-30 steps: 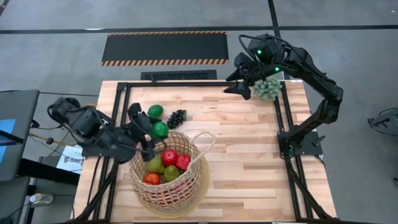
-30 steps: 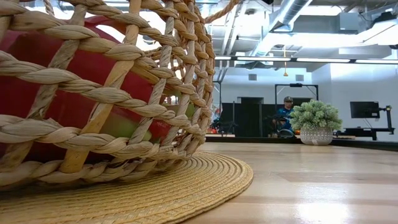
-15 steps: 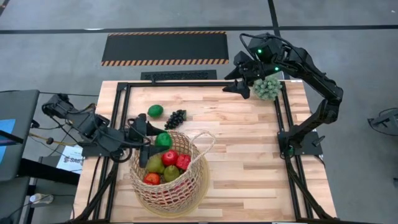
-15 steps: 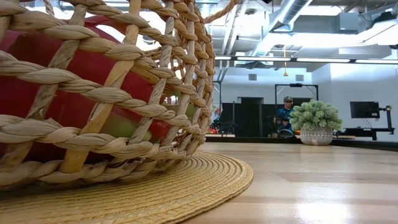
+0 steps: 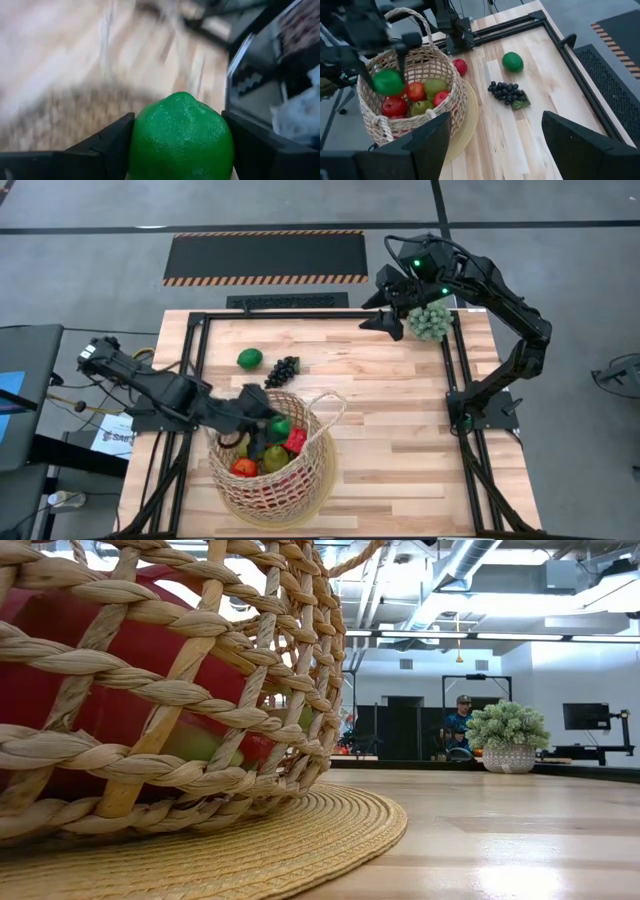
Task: Build produce basket
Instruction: Put the lime into the basket
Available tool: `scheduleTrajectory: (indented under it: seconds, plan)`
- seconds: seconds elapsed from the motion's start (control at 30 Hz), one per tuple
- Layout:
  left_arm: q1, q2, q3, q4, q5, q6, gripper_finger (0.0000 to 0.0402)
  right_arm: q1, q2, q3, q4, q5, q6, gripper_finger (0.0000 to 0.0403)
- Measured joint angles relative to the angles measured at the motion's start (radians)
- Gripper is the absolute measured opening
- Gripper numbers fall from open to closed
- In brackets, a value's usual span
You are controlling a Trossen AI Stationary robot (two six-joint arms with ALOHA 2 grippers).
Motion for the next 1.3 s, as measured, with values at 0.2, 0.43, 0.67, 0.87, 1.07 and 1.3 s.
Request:
scheduleTrajectory:
  seconds: [0.2,0.43,0.67,0.87,1.07,1.3]
  plan:
    - [0.000,0.080,0.000,-0.187,0.136,-0.176,0.0297,-0.010,0.010,0.000,0.001,0.000,-0.041,0.0327]
    - [0.019,0.163,0.000,-0.187,0.261,-0.201,0.0377,-0.039,0.070,-0.001,-0.030,-0.001,-0.098,0.0327]
    - [0.053,0.132,0.050,-0.191,0.284,-0.136,0.0387,-0.079,0.203,-0.001,-0.044,0.014,-0.174,0.0327]
    - [0.157,0.001,0.165,-0.313,0.158,0.012,0.0382,-0.112,0.325,-0.001,-0.034,0.014,-0.205,0.0327]
    - [0.327,-0.085,0.203,-0.511,-0.015,0.142,0.0382,-0.117,0.420,-0.001,-0.021,-0.007,-0.200,0.0327]
    - [0.635,-0.054,0.155,-0.684,0.067,0.265,0.0382,-0.116,0.475,-0.001,-0.018,-0.035,-0.253,0.0327]
